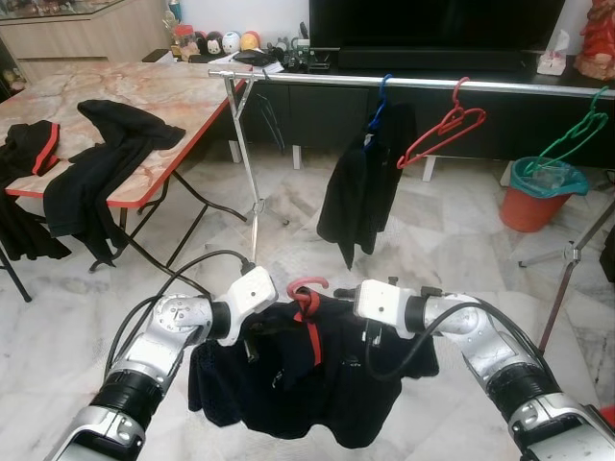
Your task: Hang hanger
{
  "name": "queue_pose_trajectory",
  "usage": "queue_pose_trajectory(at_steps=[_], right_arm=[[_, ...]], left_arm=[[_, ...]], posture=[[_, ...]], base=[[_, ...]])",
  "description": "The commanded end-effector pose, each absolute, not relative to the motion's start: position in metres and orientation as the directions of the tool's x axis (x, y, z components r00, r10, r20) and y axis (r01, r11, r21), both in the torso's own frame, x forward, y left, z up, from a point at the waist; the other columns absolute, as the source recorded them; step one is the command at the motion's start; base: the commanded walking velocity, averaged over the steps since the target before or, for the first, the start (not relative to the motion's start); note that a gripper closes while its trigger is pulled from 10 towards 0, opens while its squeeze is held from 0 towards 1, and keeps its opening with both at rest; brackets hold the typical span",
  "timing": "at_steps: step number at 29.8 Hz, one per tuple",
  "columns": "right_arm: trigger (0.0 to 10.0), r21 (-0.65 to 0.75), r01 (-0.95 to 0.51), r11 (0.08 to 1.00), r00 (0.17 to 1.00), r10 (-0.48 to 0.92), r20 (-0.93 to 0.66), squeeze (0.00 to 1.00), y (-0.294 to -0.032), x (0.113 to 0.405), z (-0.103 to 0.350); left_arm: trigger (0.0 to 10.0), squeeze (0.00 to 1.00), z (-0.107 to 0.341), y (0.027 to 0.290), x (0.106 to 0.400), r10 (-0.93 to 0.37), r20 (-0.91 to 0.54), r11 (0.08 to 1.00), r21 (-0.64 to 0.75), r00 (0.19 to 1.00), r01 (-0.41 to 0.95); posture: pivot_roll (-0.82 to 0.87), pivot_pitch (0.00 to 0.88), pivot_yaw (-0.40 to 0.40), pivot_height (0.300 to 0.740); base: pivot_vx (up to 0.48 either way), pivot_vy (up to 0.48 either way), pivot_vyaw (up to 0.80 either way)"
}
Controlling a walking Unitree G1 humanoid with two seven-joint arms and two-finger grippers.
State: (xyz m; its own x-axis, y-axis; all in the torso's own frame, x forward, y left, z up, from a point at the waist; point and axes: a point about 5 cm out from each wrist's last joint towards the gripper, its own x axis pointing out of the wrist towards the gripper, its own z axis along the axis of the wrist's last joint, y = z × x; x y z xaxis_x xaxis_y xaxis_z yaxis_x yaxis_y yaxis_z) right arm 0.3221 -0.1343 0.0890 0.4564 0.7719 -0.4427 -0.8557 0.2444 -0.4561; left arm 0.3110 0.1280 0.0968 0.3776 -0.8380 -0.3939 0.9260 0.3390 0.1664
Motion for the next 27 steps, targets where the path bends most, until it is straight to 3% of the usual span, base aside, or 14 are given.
queue_pose_trajectory(at_steps=[1,8,16,17,18,20,21,22,23,24,26,27], right_arm=[[10.0,-0.453,-0.864,0.221,0.423,0.806,-0.415,1.00,-0.123,0.323,0.094],[10.0,-0.430,-0.881,0.199,0.396,0.808,-0.437,1.00,-0.126,0.321,0.091],[10.0,-0.448,-0.867,0.216,0.423,0.795,-0.435,1.00,-0.129,0.324,0.094],[10.0,-0.459,-0.859,0.228,0.442,0.782,-0.439,0.19,-0.132,0.325,0.094],[10.0,-0.471,-0.844,0.255,0.475,0.764,-0.436,0.00,-0.134,0.328,0.094],[10.0,-0.488,-0.816,0.309,0.534,0.727,-0.431,0.00,-0.140,0.332,0.094],[10.0,-0.495,-0.799,0.342,0.567,0.704,-0.427,0.00,-0.143,0.335,0.093],[10.0,-0.500,-0.781,0.373,0.597,0.681,-0.424,0.00,-0.146,0.337,0.093],[10.0,-0.500,-0.758,0.419,0.635,0.651,-0.416,0.00,-0.149,0.339,0.092],[10.0,-0.500,-0.758,0.419,0.635,0.651,-0.416,0.00,-0.149,0.339,0.092],[10.0,-0.488,-0.649,0.583,0.760,0.527,-0.380,0.00,-0.160,0.346,0.088],[10.0,-0.488,-0.649,0.583,0.760,0.527,-0.380,0.00,-0.160,0.346,0.088]], left_arm=[[0.0,0.00,0.100,0.140,0.317,-0.810,-0.356,0.435,0.170,0.467,0.884],[0.0,0.00,0.091,0.151,0.313,-0.787,-0.387,0.456,0.161,0.481,0.875],[0.0,0.00,0.084,0.155,0.310,-0.768,-0.398,0.485,0.151,0.502,0.861],[0.0,0.00,0.081,0.158,0.310,-0.750,-0.398,0.513,0.155,0.528,0.844],[0.0,0.00,0.079,0.161,0.310,-0.729,-0.398,0.542,0.160,0.556,0.825],[0.0,0.00,0.074,0.165,0.310,-0.687,-0.398,0.593,0.175,0.608,0.786],[1.2,0.00,0.072,0.168,0.309,-0.665,-0.397,0.616,0.186,0.632,0.766],[1.2,0.00,0.069,0.170,0.309,-0.644,-0.396,0.636,0.198,0.655,0.746],[8.0,0.00,0.066,0.173,0.309,-0.607,-0.395,0.677,0.198,0.690,0.709],[8.0,0.00,0.066,0.173,0.309,-0.607,-0.395,0.677,0.198,0.690,0.709],[10.0,0.00,0.059,0.180,0.310,-0.504,-0.381,0.780,0.184,0.775,0.598],[10.0,0.00,0.059,0.180,0.310,-0.504,-0.381,0.780,0.184,0.775,0.598]], posture=[[0.06,0.000,0.042,0.740],[0.06,0.000,0.042,0.740],[0.06,0.000,0.042,0.740],[0.06,0.000,0.041,0.740],[0.06,0.000,0.041,0.740],[0.06,0.000,0.041,0.740],[0.06,0.000,0.041,0.740],[0.06,0.000,0.041,0.740],[0.06,0.000,0.041,0.740],[0.06,0.000,0.041,0.740],[0.06,0.000,0.041,0.740],[0.06,0.000,0.041,0.740]], base=[[0.000,0.000,0.00],[0.000,0.000,0.00],[0.000,0.000,0.00],[0.000,0.000,0.00],[0.000,0.000,0.00],[0.000,0.000,0.00],[0.000,0.000,0.00],[0.000,0.000,0.00],[0.000,0.000,0.00],[0.000,0.000,0.00],[0.000,0.000,0.00],[0.000,0.000,0.00]])
